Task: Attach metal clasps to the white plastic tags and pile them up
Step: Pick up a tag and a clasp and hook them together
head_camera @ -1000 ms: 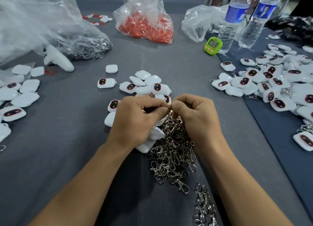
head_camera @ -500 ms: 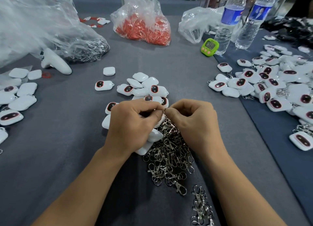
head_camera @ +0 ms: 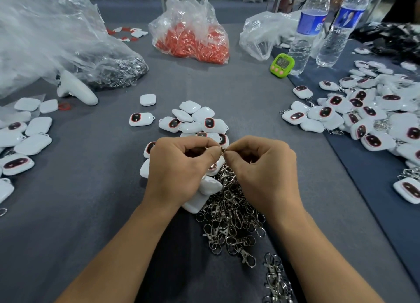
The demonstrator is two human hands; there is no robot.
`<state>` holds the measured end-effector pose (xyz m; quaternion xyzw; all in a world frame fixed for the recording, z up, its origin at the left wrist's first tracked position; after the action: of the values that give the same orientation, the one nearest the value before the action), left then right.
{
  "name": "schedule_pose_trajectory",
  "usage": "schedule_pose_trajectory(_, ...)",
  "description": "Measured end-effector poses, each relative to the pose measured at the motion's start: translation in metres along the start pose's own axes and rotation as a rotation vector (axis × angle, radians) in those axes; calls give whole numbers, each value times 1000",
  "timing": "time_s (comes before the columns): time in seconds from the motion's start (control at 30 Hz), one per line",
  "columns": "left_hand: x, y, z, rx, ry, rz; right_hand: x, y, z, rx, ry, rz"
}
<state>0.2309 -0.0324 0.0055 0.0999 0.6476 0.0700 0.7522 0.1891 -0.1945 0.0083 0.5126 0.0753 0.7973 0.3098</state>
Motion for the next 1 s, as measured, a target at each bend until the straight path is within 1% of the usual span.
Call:
schedule_pose_trajectory(0.07, 1, 0, 1, -1, 7, -17, 3, 1, 0, -23, 31, -23)
schedule_pose_trajectory(0.1, 1, 0, 2, 8, 18, -46, 4, 1, 0, -22, 29, 8)
schedule_pose_trajectory(0.2, 3, -3, 5, 91, 83, -211, -2, -4, 0, 33, -87, 228)
schedule_pose_trajectory(0.27, 2, -4, 5, 152, 92, -239, -3, -5, 0, 60, -119, 266)
schedule_pose_trajectory(0.4, 1, -1, 6, 119, 10, -54, -4, -5, -2, 75, -99, 144)
schedule_pose_trajectory(0.5, -1, 0, 3, 80, -55, 48, -10, -8, -1, 110, -143, 63)
schedule_pose_trajectory(0.57, -1, -2, 2, 91, -73, 65, -14, -11, 0, 181, -232, 156)
schedule_pose_trajectory(0.67, 1, -5, 4, 145, -46, 21, -18, -12, 1, 305, -370, 474)
schedule_pose_trajectory(0.73, 1, -6, 5, 160, -33, 11, -18, -10, 1, 347, -421, 611)
schedule_pose_trajectory(0.8, 0, -6, 3, 152, -35, 13, -18, -8, 1, 310, -459, 637)
schedule_pose_trajectory(0.87, -3, -4, 1, 120, -56, 26, -20, -8, 2, 226, -487, 641)
schedule_pose_trajectory(1.0, -12, -5, -10, 55, -149, 96, -18, -13, -2, 99, -531, 694)
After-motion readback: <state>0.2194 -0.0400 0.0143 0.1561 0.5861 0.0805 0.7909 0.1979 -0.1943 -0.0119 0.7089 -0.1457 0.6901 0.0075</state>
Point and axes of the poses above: each hand's wrist, its own z-axis towards the middle knuckle, its own y-axis out of the back of the hand, x = y × z, the point moved 6 cm from there along z, towards the middle knuckle, and after that the axes turned 9 degrees about y, right-handed, at the moved point
